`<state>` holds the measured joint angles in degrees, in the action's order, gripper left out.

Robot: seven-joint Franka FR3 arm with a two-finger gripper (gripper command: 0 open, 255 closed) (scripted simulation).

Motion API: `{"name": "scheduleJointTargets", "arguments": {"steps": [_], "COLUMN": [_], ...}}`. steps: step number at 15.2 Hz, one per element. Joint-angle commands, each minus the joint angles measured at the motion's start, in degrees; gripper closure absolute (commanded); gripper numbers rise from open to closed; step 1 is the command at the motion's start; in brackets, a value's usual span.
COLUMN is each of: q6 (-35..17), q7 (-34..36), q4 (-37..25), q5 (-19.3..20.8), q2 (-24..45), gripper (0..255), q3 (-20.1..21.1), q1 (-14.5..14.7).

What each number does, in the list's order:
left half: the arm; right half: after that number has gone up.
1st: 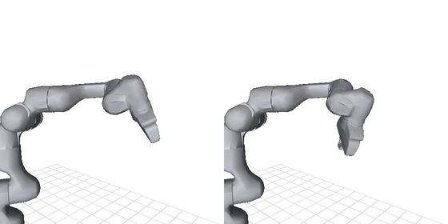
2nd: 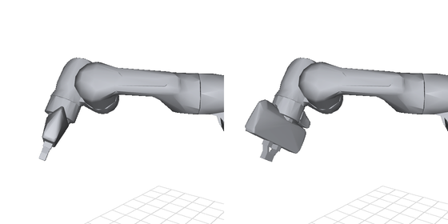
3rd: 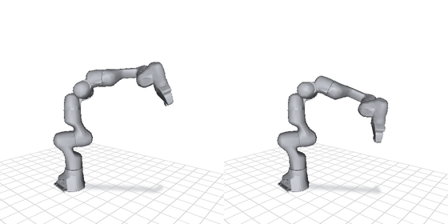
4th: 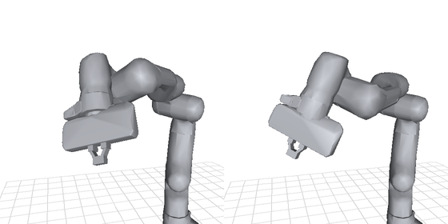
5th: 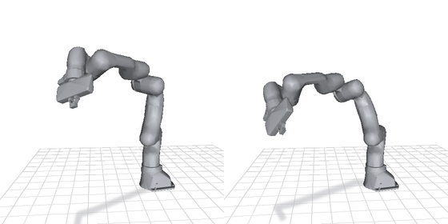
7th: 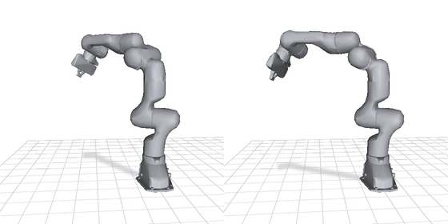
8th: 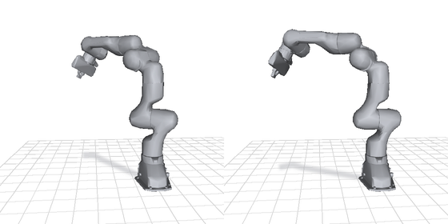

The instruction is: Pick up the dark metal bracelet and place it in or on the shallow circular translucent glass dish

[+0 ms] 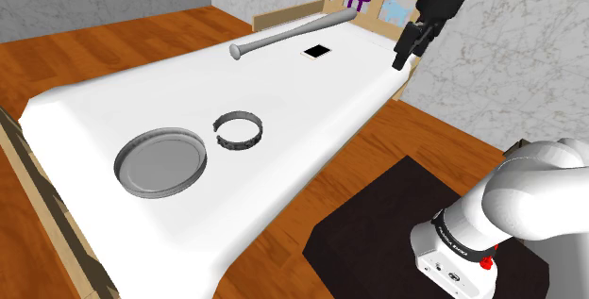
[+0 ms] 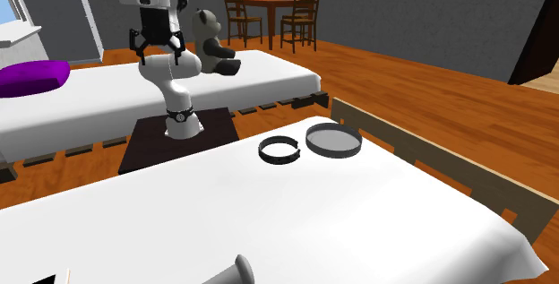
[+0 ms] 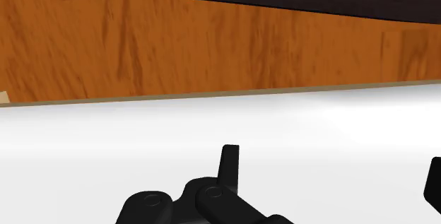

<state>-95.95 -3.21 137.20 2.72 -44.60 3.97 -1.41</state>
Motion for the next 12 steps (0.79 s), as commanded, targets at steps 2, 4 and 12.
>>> {"name": "scheduleJointTargets", "arguments": {"steps": [2, 4, 12], "q6": [-1.45, -4.36, -15.59], "q7": [0.94, 2.80, 10.06], "q4": [0.30, 0.67, -0.80], "q5": [-0.57, -1.64, -4.38], "q2": [1.22, 3.86, 16.78], "gripper": [0, 0, 0], "q3": [0.75, 2.27, 8.28], "q1": [0.27, 0.78, 2.31]}}
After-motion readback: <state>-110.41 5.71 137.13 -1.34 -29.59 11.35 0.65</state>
